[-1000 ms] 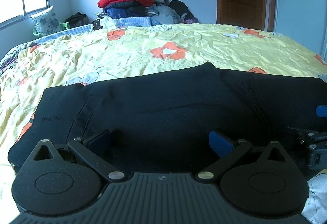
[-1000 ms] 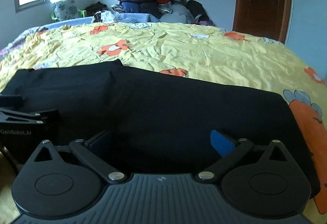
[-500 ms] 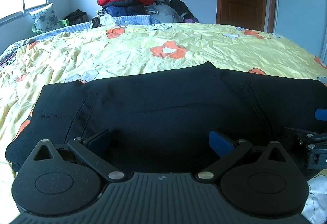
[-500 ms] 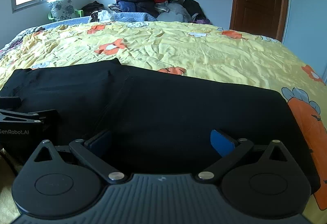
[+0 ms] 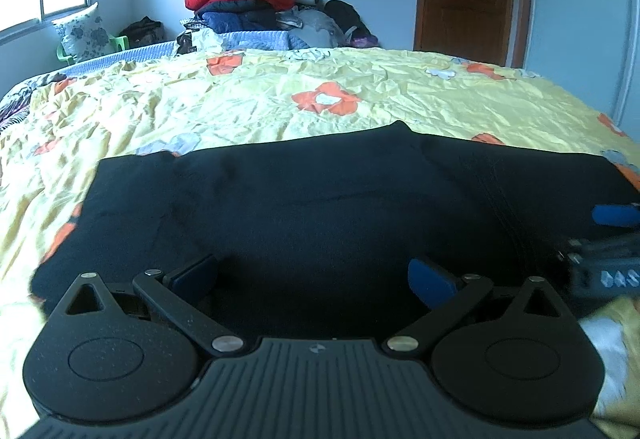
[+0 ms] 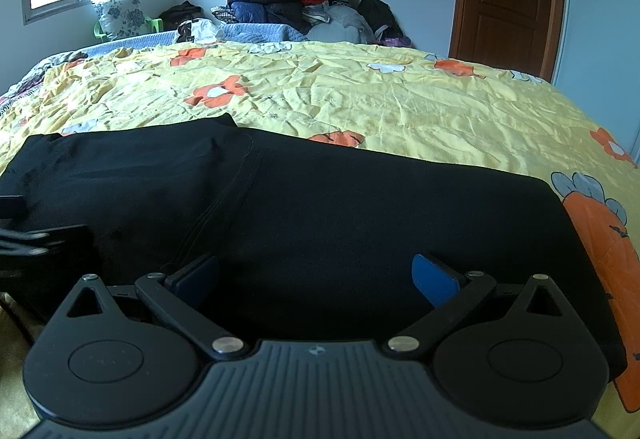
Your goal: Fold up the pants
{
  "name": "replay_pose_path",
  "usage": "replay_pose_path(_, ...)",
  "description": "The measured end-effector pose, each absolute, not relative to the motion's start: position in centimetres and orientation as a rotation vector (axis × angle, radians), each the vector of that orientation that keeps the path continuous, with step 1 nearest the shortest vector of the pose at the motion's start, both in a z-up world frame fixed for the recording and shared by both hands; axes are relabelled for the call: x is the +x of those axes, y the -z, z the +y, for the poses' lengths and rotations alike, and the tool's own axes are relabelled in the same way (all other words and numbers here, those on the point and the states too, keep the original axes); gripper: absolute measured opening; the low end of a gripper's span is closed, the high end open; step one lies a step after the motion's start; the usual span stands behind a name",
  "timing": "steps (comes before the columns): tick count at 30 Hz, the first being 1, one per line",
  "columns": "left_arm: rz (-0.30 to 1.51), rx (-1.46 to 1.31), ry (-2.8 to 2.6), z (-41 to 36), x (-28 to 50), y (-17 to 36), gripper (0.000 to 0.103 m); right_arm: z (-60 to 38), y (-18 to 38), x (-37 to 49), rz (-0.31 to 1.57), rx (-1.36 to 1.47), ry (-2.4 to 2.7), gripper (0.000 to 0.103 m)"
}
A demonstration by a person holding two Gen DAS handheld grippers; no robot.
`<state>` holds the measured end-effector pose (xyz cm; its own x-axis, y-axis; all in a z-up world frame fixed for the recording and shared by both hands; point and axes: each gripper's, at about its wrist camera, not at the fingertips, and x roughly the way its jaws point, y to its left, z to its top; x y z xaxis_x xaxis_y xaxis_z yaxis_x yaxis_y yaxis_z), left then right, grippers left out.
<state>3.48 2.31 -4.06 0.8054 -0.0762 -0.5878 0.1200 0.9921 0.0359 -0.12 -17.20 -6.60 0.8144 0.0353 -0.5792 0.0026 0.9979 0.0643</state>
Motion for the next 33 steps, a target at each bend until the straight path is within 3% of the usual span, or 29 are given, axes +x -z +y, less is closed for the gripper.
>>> replay_pose_path(5,0.595,0.057,0.064,6.6,0.3,2.5,0.103,-15.6,5.4,-1.2,0.572,0.026,-0.018,0.103)
replay_pose_path(10,0.625,-0.034,-0.057,12.4,-0.4,1.3,0.102,-9.0,2.5,-3.6,0.380,-0.266,-0.203,0.103)
replay_pose_path(19,0.745,-0.446,-0.113,22.1,1.5,0.1,0.102,4.1,1.8,-3.9,0.293,-0.600,-0.454,0.103)
replay_pose_path(21,0.766,-0.510,-0.093,23.0,1.8,0.1,0.102,6.6,2.5,-4.4,0.276,-0.693,-0.499,0.094)
replay_pose_path(26,0.830,-0.625,-0.015,24.1,3.0,0.9,0.102,11.1,4.7,-4.5,0.293,-0.866,-0.565,0.053)
replay_pose_path(33,0.897,-0.790,0.102,24.6,4.4,2.7,0.102,13.1,6.6,-4.2,0.269,-0.993,-0.545,0.037)
